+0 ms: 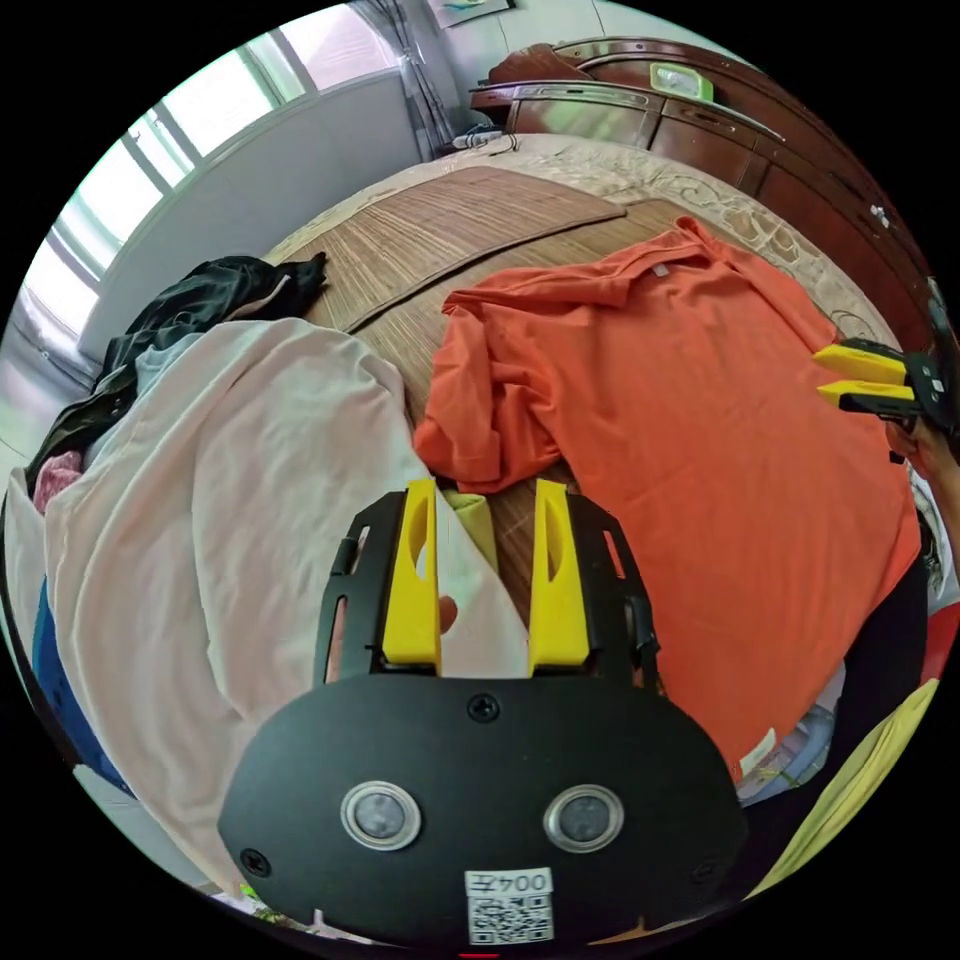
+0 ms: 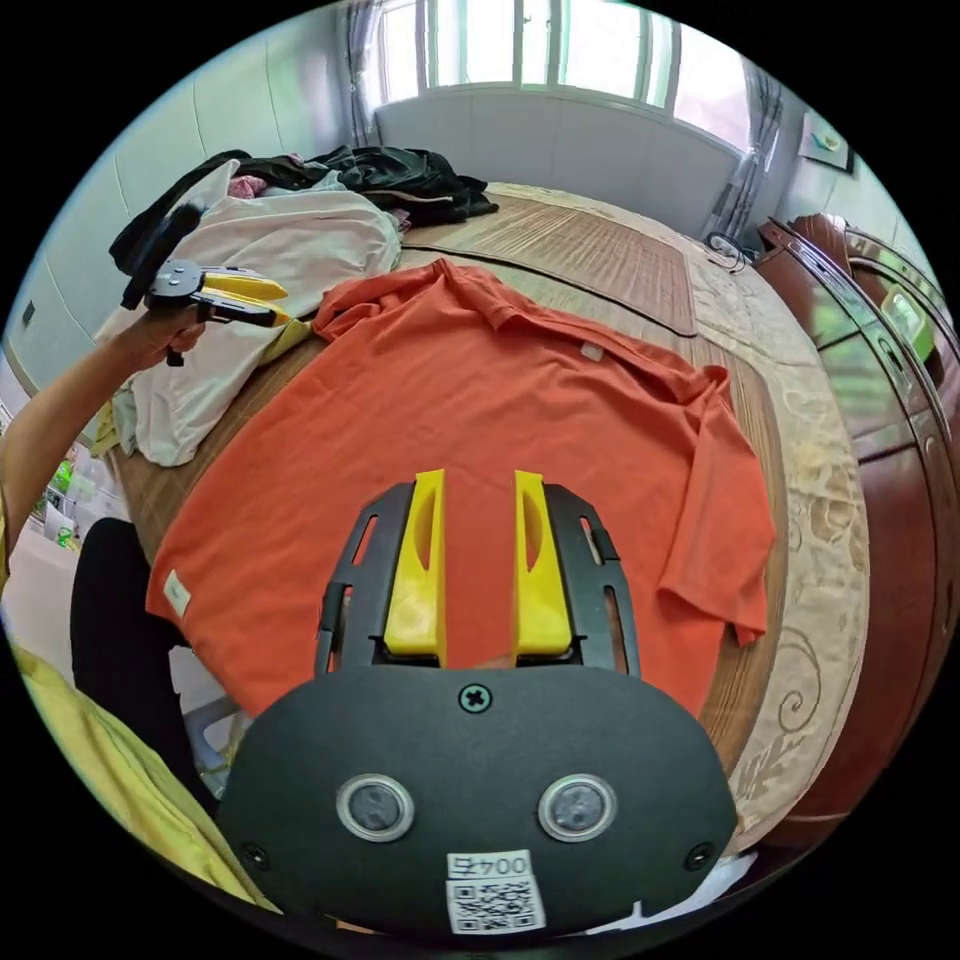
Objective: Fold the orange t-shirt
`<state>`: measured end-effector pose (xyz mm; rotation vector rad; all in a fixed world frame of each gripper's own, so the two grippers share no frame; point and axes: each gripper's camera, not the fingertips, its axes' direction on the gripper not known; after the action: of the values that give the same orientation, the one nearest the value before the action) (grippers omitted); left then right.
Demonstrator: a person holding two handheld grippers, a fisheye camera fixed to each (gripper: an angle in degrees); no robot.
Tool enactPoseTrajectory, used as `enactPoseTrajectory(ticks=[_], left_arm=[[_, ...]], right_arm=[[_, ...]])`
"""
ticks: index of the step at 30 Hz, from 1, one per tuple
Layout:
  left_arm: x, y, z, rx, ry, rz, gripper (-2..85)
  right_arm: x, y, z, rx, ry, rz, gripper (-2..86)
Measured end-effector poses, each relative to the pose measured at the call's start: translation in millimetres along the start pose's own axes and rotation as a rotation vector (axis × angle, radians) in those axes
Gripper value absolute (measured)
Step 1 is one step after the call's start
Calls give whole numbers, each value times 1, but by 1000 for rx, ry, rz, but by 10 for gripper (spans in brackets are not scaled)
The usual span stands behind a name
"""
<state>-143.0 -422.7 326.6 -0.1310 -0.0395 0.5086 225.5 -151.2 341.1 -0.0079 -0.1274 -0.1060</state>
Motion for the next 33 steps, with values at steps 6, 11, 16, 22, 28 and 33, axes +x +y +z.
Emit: enactPoseTrajectory(ticks=[6,11,16,22,28,33], left_arm=[[-14,-36,40,-17,3,35,156],[-24,-62,45,1,27,60,111],[-40,-86,32,-83,-73,107,35],[-99,-112,20,-82,-127,-75,18],[-136,-104,18,13,3,-267,16],[-73,-84,-27,248,-53,-170,16]], right_arm=[[-25,-110,76,-21,159,-158,134],[-26,-176,149,-186,231,-273,134],[11,-236,148,-172,171,-276,4],[79,-312,160,-77,247,59,-2],[94,-304,165,-18,290,127,13],[116,-210,131,31,70,129,45]])
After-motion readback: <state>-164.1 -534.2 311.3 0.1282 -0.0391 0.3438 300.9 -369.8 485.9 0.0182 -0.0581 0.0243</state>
